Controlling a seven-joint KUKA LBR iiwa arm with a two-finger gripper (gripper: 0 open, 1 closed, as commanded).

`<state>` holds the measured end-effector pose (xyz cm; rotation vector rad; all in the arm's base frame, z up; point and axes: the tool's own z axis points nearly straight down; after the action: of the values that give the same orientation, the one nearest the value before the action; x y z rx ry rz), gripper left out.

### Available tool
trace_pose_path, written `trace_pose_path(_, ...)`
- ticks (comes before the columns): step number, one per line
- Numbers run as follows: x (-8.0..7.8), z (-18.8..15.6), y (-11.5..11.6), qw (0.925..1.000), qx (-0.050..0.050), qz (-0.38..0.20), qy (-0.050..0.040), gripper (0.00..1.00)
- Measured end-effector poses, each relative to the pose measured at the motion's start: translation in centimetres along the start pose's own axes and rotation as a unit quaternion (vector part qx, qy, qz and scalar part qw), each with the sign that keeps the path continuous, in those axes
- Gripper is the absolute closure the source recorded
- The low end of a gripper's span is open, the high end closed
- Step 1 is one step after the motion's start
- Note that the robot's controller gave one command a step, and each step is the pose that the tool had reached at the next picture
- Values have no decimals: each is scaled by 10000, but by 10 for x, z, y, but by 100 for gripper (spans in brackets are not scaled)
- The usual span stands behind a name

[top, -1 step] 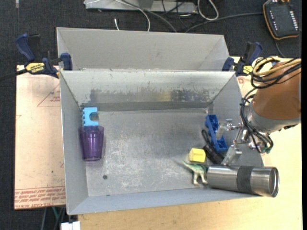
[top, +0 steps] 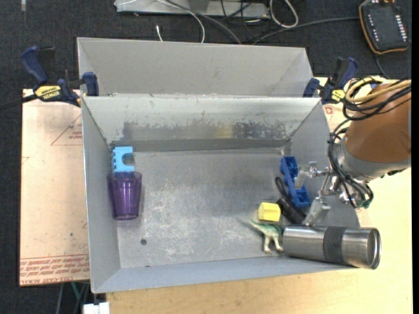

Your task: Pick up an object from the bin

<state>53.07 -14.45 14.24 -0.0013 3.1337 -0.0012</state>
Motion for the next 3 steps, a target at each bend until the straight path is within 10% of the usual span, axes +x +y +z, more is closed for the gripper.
trace_pose_path(1,-32,71,-8,9700,-8,2429,-39,0)
trace_pose_path(2,-28,19,30,8813,-5,4725,-17,0)
trace_pose_path(3,-41,43,-9,9410,-21,3382,-32,0)
